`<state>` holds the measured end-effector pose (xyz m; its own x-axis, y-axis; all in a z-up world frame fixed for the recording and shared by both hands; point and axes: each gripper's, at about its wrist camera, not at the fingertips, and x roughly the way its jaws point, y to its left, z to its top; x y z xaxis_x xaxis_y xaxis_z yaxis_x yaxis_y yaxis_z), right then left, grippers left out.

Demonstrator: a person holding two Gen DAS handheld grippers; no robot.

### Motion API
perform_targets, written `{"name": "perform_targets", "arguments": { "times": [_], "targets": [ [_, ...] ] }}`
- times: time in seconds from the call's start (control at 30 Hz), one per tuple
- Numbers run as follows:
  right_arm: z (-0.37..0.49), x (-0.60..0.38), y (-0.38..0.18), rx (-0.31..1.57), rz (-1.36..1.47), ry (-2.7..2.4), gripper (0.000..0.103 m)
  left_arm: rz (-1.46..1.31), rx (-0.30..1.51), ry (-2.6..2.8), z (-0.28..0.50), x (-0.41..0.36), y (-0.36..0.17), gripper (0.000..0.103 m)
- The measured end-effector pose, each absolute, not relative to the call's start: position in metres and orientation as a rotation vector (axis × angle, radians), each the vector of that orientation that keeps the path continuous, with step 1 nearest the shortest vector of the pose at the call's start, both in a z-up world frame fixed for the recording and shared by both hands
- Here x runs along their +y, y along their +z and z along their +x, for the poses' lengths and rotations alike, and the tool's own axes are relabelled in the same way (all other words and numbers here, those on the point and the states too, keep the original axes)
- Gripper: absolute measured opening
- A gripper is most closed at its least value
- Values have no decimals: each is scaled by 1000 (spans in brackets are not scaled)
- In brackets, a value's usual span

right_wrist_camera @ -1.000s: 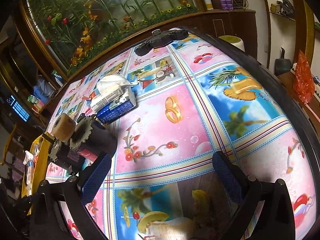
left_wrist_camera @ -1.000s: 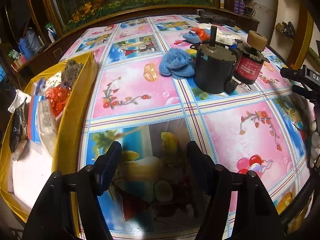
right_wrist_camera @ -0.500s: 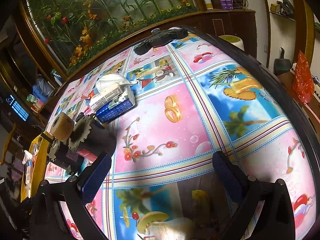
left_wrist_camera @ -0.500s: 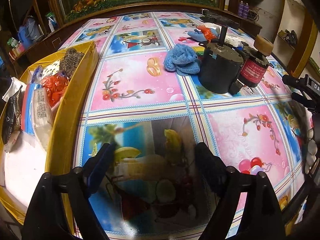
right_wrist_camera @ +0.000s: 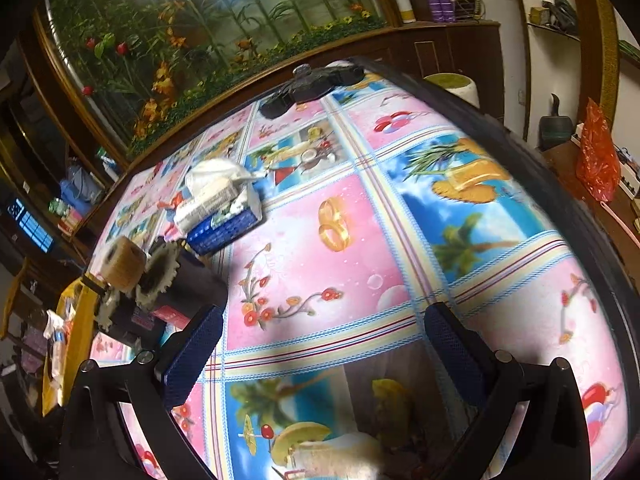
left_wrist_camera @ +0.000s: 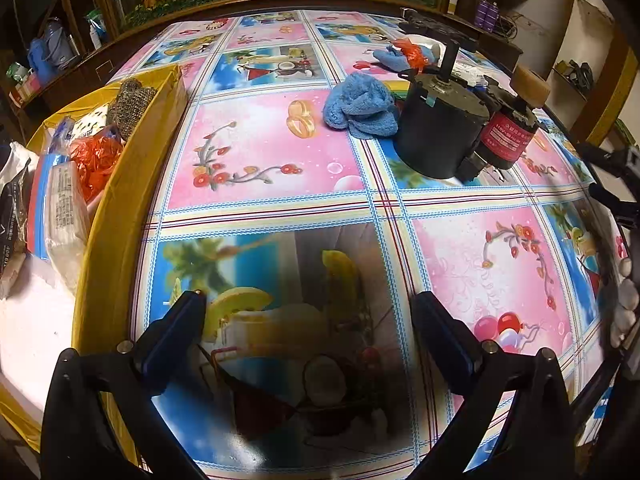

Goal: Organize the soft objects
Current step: 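Move the left gripper to the blue knitted cloth while the right approaches the face tissue pack, then grasp the blue knitted cloth with the left gripper while the right grasps the face tissue pack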

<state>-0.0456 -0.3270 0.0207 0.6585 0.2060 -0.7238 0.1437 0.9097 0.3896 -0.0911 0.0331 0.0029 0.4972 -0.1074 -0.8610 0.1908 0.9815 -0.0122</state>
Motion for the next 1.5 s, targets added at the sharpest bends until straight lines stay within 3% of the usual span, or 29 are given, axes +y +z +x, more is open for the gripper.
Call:
{"name": "perform_targets", "arguments": {
  "times": [0.27,0.53,0.67,0.73,0.87,0.93,0.97,1.0,1.27,1.5],
  "targets": [
    [-24,-347,81,767,561,157,102,79,1027,-148,-94,31,3,103],
    [83,-313,54,976,531,238,102,79,1026,-146,-95,31,3,103],
    [113,-287,41,1062,465,292,92,88,1042,-204,-98,29,4,103],
    [120,-279,38,1081,440,328,91,32,1057,-328,-101,30,16,92],
    [128,-270,35,1073,361,347,86,28,955,-350,-90,37,60,91],
    [134,-269,30,1073,343,352,66,36,903,-305,-74,41,77,91],
    [134,-268,28,1074,327,344,48,24,898,-287,-64,44,81,91],
    [133,-268,28,1068,313,336,39,0,911,-276,-50,47,84,91],
    [120,-271,25,1029,350,338,37,-268,1094,-310,50,45,50,91],
    [118,-277,24,1007,358,338,38,-11,1242,-221,86,4,15,88]
  ]
}}
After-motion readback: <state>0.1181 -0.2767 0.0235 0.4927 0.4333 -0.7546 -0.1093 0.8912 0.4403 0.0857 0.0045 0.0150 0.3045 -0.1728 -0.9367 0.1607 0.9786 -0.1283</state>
